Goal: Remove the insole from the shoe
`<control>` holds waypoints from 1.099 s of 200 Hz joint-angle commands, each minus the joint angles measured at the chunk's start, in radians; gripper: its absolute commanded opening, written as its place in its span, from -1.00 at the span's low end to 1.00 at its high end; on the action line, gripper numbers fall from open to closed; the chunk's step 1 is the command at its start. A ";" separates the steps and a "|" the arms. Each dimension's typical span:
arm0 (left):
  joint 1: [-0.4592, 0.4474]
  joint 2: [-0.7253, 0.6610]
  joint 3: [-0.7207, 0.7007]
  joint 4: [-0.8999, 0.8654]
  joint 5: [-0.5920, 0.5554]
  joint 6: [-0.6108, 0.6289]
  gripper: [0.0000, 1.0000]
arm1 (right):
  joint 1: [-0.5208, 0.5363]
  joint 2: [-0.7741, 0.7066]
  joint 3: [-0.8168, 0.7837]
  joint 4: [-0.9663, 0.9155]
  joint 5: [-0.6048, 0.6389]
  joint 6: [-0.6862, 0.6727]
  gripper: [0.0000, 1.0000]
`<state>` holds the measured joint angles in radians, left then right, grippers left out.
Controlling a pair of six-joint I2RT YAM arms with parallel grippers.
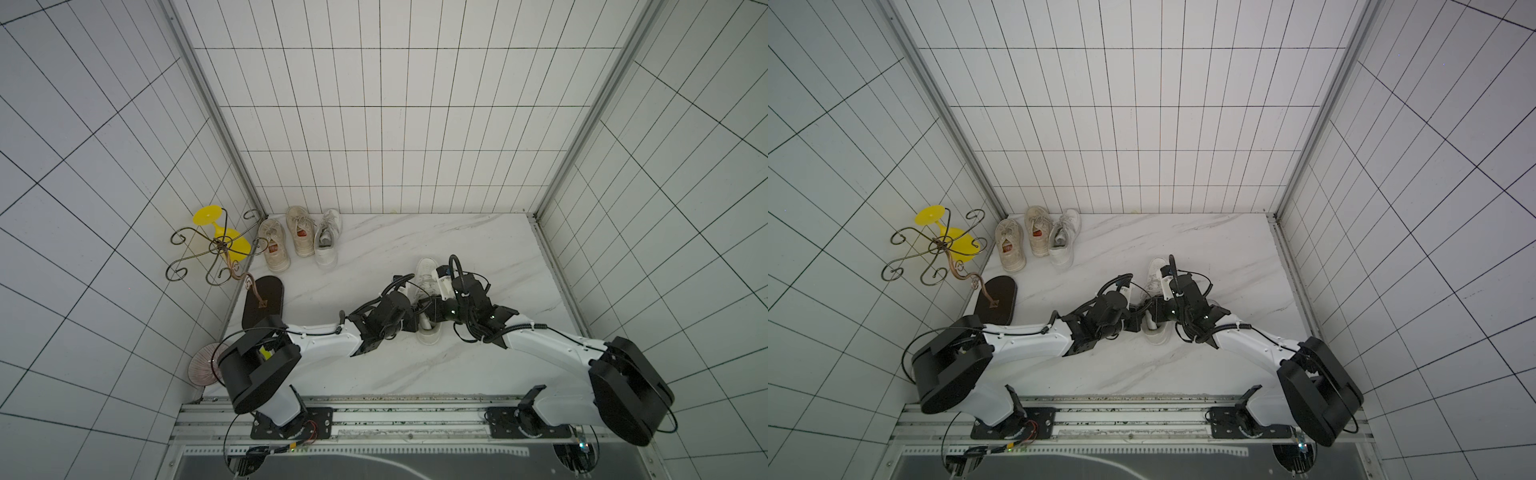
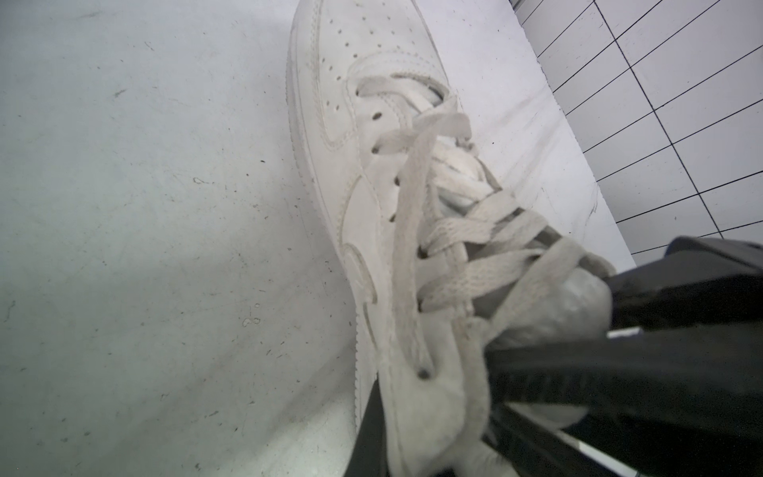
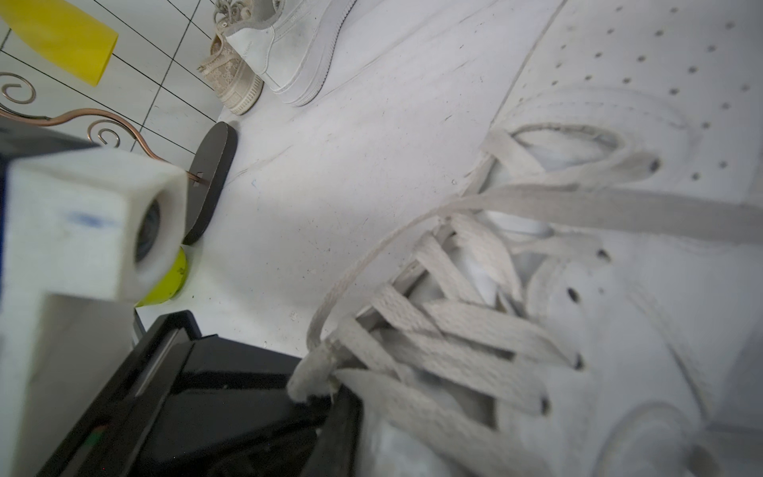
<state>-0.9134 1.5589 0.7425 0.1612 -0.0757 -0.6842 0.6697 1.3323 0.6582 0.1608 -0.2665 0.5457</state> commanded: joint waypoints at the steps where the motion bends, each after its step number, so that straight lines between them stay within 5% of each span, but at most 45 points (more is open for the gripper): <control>1: 0.005 0.013 -0.010 -0.034 -0.002 0.006 -1.00 | 0.011 0.013 -0.002 -0.071 -0.007 -0.021 -0.54; 82: 0.005 0.004 -0.019 -0.036 -0.025 0.001 -1.00 | 0.051 -0.008 -0.015 -0.195 0.003 -0.059 -0.48; 124: 0.005 0.011 -0.009 -0.038 -0.028 -0.003 -1.00 | 0.060 -0.006 -0.002 -0.181 0.016 -0.051 -1.00; 220: 0.026 0.018 0.043 -0.208 -0.167 -0.006 -1.00 | 0.062 -0.195 0.057 -0.116 -0.051 -0.029 -1.00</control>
<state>-0.9104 1.5589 0.7792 0.0456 -0.1314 -0.6998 0.7208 1.1999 0.6594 -0.0036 -0.2504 0.5003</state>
